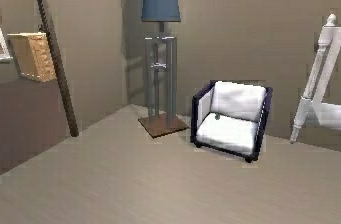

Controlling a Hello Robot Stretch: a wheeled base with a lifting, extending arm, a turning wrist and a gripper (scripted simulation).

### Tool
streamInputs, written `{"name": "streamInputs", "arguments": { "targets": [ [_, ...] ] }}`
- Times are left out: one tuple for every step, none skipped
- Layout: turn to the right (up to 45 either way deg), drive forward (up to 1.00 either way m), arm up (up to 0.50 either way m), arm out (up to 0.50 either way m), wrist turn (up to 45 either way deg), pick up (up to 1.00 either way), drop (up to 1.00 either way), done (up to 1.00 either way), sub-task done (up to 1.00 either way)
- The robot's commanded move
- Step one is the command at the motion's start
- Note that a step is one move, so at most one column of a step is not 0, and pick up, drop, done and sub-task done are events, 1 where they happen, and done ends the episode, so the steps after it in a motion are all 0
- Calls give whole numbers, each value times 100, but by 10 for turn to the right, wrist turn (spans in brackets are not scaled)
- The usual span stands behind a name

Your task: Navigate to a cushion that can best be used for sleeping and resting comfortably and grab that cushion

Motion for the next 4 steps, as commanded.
{"name": "streamInputs", "arguments": {
  "targets": [
    [360,0,0,0,0,0,0,0,0],
    [0,45,0,0,0,0,0,0,0],
    [240,0,0,0,0,0,0,0,0],
    [0,100,0,0,0,0,0,0,0]
  ]
}}
